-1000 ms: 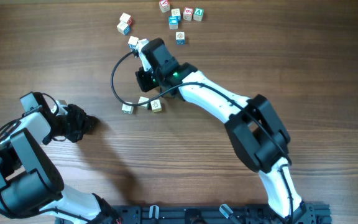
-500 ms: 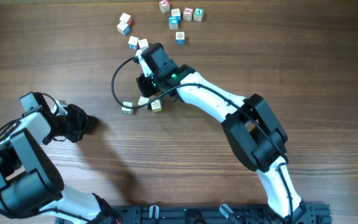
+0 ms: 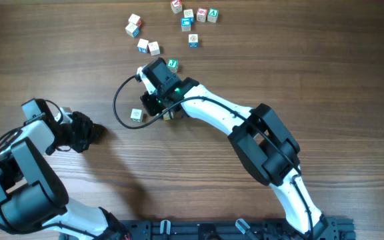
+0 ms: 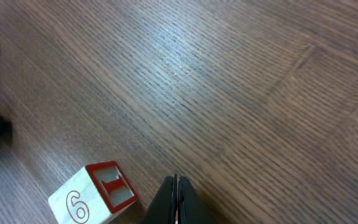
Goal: Form a horizontal line
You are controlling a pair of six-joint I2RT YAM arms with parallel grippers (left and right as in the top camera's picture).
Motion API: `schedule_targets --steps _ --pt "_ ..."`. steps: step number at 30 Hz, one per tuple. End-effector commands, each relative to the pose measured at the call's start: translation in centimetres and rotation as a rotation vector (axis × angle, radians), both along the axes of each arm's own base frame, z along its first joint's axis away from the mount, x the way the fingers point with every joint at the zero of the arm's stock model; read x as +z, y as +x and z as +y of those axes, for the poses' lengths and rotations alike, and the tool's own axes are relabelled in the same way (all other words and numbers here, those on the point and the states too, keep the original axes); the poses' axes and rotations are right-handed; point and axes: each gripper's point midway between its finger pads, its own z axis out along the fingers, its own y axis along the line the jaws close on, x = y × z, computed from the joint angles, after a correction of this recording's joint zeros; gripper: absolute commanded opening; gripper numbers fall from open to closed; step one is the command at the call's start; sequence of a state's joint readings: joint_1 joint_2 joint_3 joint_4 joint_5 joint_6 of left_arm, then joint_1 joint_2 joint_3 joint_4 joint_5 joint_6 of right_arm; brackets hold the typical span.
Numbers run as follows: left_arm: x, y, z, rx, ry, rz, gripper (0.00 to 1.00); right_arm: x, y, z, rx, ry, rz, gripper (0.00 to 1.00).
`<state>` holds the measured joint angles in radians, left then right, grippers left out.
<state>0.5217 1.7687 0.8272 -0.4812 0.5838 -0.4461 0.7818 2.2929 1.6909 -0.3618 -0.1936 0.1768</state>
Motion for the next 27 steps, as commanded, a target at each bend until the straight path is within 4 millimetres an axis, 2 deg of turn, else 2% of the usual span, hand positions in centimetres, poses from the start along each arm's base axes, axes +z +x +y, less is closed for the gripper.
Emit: schedule_targets --steps 1,16,27 --pt "-0.8 -0.8 0.4 -0.015 0.055 0.027 0.06 -1.2 0.2 -0.3 0.003 -0.03 -0.008 0.05" --pt "-1.0 -0.9 0.7 -0.012 0.072 0.037 0.06 -1.7 -0.5 -0.9 0.017 -0.065 0.018 0.05" --pt "-1.0 -0.9 0.7 -0.012 0.075 0.038 0.06 -1.1 -1.0 -0.6 0.07 -0.052 0.017 0.05"
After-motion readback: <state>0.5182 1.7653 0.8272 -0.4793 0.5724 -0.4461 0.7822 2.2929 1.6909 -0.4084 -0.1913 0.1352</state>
